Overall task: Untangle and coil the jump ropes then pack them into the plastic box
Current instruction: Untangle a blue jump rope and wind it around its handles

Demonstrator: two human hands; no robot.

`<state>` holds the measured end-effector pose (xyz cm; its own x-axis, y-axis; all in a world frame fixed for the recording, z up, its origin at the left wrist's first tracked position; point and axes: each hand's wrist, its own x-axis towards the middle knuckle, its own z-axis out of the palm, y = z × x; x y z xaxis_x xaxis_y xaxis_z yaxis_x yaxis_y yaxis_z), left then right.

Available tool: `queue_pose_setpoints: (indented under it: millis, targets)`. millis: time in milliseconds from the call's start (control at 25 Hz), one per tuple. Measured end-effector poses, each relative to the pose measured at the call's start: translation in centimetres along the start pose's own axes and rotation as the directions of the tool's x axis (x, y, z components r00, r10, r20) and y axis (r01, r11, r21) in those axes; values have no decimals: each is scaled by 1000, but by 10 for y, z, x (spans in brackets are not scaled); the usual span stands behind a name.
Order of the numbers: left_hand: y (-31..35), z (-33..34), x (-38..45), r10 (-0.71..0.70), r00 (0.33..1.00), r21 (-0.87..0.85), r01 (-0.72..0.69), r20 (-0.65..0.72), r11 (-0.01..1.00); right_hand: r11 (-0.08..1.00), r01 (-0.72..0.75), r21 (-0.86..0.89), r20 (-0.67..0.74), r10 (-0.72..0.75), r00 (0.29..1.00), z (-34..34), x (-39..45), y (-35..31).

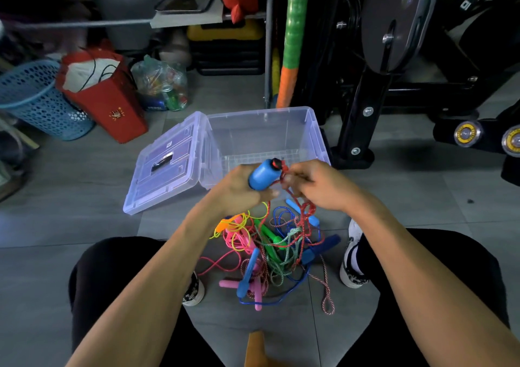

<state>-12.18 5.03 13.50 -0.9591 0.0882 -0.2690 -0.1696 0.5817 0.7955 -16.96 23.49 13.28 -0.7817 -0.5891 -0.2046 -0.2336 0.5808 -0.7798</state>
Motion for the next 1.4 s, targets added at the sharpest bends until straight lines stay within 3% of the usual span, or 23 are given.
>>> queue_pose_setpoints:
  millis: [80, 160, 240, 320, 360, 400, 480, 520, 560, 680, 800, 880, 960, 1000, 1080, 1120, 1160, 1200, 1240, 1280, 1320, 1360, 1400]
  targets:
    - [6, 5, -1, -14, 1000, -120, 13, -7, 993, 996, 25, 89, -26, -22, 999, 6, 4, -7]
    - [6, 2, 1, -85, 984, -366, 23, -154, 930, 985, 22, 171, -65, -11, 998, 4, 4, -6]
    - [-1, -13, 7, -257, 909, -700, -50, -327, 713, 985, -25, 170, -34, 31, 999, 1, 4, 4]
    - [-12, -33, 14, -449, 825, -884, -122, -343, 452, 994, -91, 54, 15, 90, 996, 1, 2, 17]
    - [-18, -39, 16, -503, 792, -886, -99, -345, 453, 994, -112, 4, 19, 112, 994, 1, 3, 20]
    - [-22, -41, 16, -525, 773, -818, 12, -357, 575, 993, -120, -21, 16, 121, 993, 2, 3, 21]
    - [-31, -33, 13, -449, 824, -354, 329, -345, 876, 995, -81, -50, 10, 82, 997, 4, 4, 14]
    - [-31, -26, 10, -362, 877, -80, 355, -318, 931, 996, -50, -77, 9, 51, 999, 6, 4, 9]
    - [-29, -19, 9, -241, 928, 83, 274, -284, 958, 995, -23, -99, 13, 24, 1000, 7, 4, 6]
    - [-14, -10, 4, 120, 981, 70, -110, -153, 991, 996, 27, -91, 51, -23, 998, 12, 6, 1]
    - [-9, -3, 0, 79, 995, 53, -76, -61, 996, 999, 44, 33, 20, -44, 999, 14, 10, -2]
    - [-8, 2, 1, -13, 991, -121, -3, -130, 993, 991, 40, 127, -26, -37, 999, 13, 11, -1]
    - [-4, -4, 4, -112, 954, -544, -60, -277, 837, 984, 27, 175, -22, -23, 999, 12, 10, 4]
    - [-2, -11, 6, -197, 924, -740, -120, -326, 662, 985, 13, 174, -9, -12, 1000, 12, 10, 8]
    - [-6, -31, 11, -368, 875, -924, -195, -315, 328, 992, -19, 127, -1, 19, 1000, 12, 9, 18]
    - [-10, -36, 13, -427, 853, -942, -192, -299, 276, 995, -37, 96, -8, 38, 999, 12, 10, 22]
    - [-14, -38, 14, -470, 835, -941, -154, -287, 302, 997, -51, 60, -17, 52, 999, 12, 9, 24]
    - [-17, -37, 13, -498, 818, -909, -70, -288, 411, 998, -54, 25, -21, 54, 998, 12, 9, 24]
    - [-21, -35, 13, -498, 812, -792, 74, -305, 606, 999, -47, -2, -20, 47, 999, 13, 9, 21]
    - [-25, -30, 13, -467, 823, -551, 237, -324, 800, 999, -34, -16, -18, 34, 999, 13, 9, 18]
    - [-26, -26, 12, -412, 848, -267, 334, -332, 904, 1000, -16, -24, -20, 16, 1000, 12, 8, 15]
    - [-25, -21, 10, -323, 892, -56, 322, -315, 945, 999, 6, -33, -21, -6, 1000, 12, 8, 13]
    - [-23, -18, 9, -201, 938, 26, 217, -283, 976, 999, 26, -48, -13, -26, 1000, 12, 9, 11]
